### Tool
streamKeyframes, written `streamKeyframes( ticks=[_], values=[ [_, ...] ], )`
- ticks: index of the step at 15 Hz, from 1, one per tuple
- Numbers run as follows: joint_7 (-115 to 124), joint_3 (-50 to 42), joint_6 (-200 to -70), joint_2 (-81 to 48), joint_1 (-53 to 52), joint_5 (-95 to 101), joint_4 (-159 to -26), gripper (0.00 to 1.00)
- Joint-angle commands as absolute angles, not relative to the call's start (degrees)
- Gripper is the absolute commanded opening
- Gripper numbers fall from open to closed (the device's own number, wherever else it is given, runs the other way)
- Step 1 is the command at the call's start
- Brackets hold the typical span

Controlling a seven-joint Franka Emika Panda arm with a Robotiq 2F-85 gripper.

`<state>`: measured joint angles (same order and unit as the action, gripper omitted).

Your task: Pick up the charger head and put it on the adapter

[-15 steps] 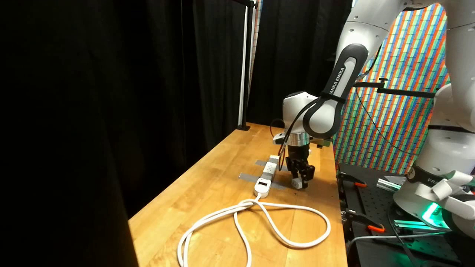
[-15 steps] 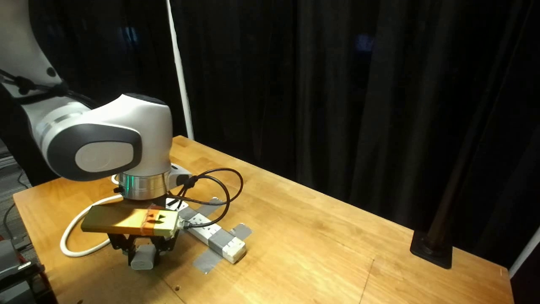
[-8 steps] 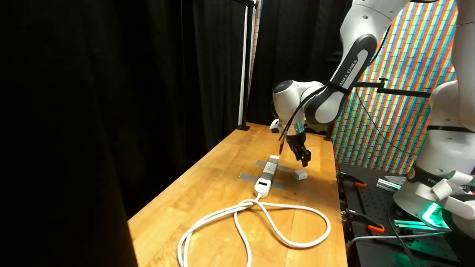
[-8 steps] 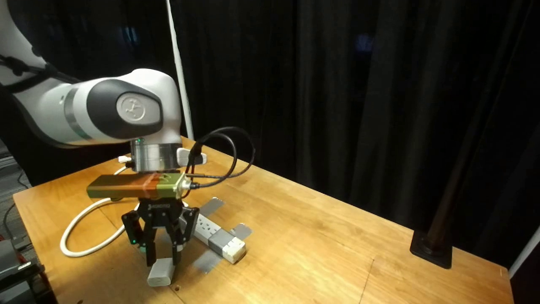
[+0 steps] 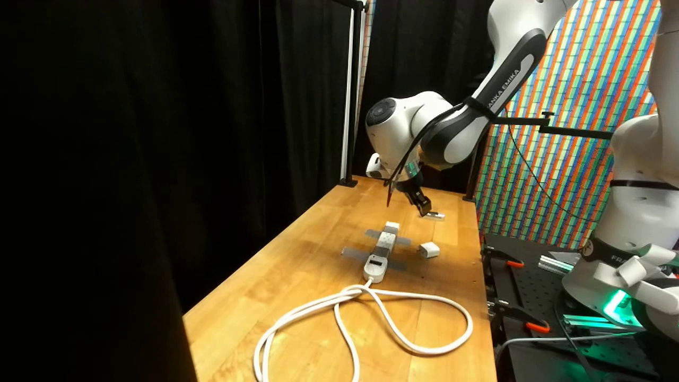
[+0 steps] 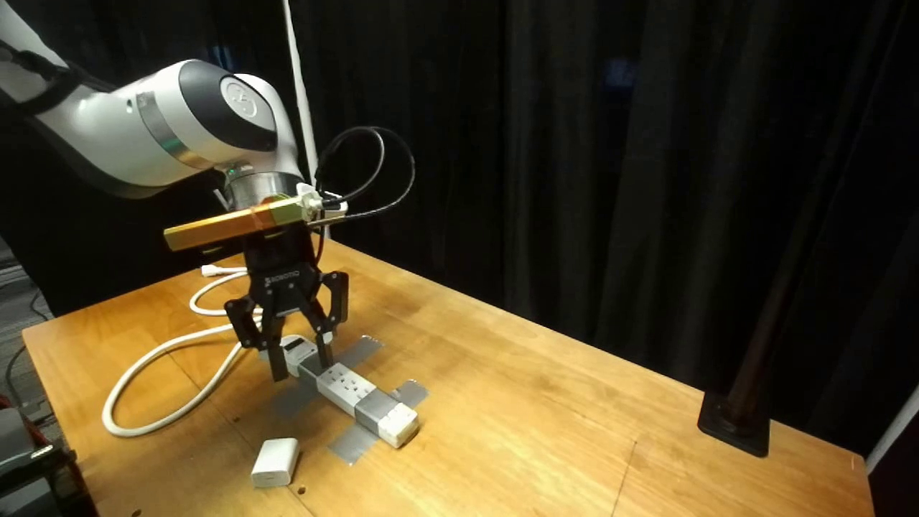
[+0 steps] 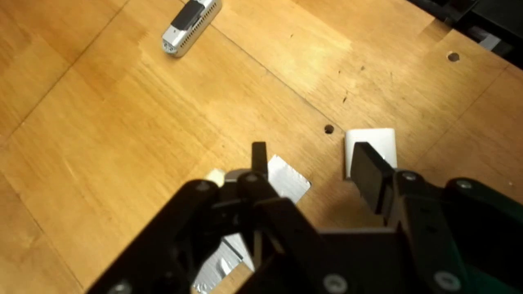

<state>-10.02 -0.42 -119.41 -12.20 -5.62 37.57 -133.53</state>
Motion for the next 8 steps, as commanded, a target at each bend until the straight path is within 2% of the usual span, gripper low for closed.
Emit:
streamKeyframes(
  ticks=[1,3,8],
  values=[
    [-16.68,0.48,-129.89,-10.54,-1.34,32.79,-136.12,0.87],
    [-20.95,0.3,-136.77,-10.01,0.59,28.96,-138.63,1.0],
    [-36.64,0.77,-148.93,-10.96,6.26,17.06,-144.44,1.0]
  ],
)
